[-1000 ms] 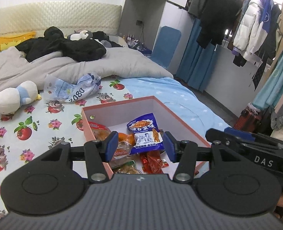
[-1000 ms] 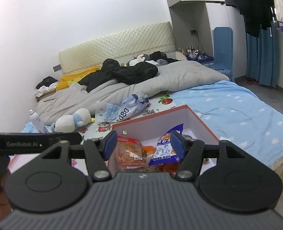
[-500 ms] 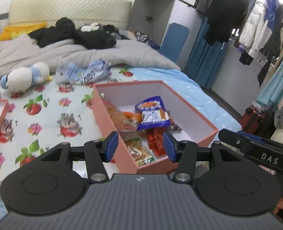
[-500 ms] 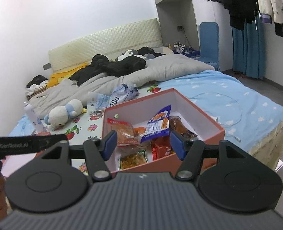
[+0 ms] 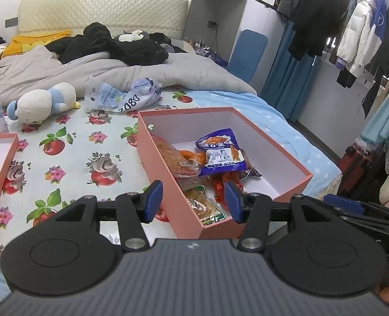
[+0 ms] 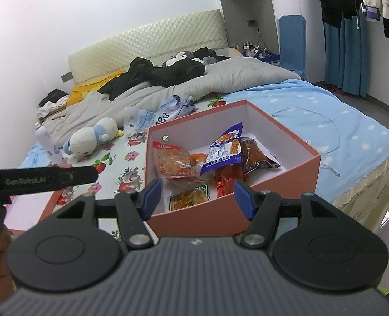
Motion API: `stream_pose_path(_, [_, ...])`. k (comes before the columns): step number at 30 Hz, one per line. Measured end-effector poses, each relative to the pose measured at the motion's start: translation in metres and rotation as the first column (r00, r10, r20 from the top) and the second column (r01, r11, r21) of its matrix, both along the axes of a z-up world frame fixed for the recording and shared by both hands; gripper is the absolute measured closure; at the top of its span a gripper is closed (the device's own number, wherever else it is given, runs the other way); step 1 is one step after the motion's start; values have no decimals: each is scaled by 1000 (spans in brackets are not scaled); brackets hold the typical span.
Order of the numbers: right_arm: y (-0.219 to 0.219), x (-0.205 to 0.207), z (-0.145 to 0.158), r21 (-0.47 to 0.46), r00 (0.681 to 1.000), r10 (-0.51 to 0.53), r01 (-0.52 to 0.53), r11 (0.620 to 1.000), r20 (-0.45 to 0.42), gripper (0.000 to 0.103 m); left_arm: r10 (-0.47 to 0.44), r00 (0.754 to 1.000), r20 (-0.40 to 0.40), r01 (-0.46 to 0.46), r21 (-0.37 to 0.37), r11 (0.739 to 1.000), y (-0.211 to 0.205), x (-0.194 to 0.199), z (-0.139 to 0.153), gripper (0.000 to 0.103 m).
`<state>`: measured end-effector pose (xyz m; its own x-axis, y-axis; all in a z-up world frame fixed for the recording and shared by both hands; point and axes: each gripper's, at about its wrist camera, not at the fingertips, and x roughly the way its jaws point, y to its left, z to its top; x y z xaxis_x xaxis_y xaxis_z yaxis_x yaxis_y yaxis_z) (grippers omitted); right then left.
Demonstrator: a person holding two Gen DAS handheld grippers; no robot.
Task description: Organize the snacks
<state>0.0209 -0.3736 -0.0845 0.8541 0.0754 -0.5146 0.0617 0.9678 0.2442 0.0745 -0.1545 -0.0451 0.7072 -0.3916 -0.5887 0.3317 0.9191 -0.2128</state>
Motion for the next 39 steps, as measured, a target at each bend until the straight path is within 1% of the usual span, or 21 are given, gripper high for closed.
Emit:
stream_pose_path(18, [-1,0,-4,-11,1000,3,-3,1000,-8,40,4,1000,4,-4,2,1000,1,0,1,46])
stream_pose_path(35, [1,2,0,-25,1000,8,-8,1000,2,39,20,1000,15,-20,6,1000,6,1,3,44])
stream_pose_path(37, [1,2,0,-31,1000,5,-4,1000,1,40,29,1000,13,-29,7,1000,6,1,4,40])
stream_pose_path(39, [2,2,-1,-37,1000,2,-2,999,0,40,40,999,14,-40,11,999,7,2,4,20])
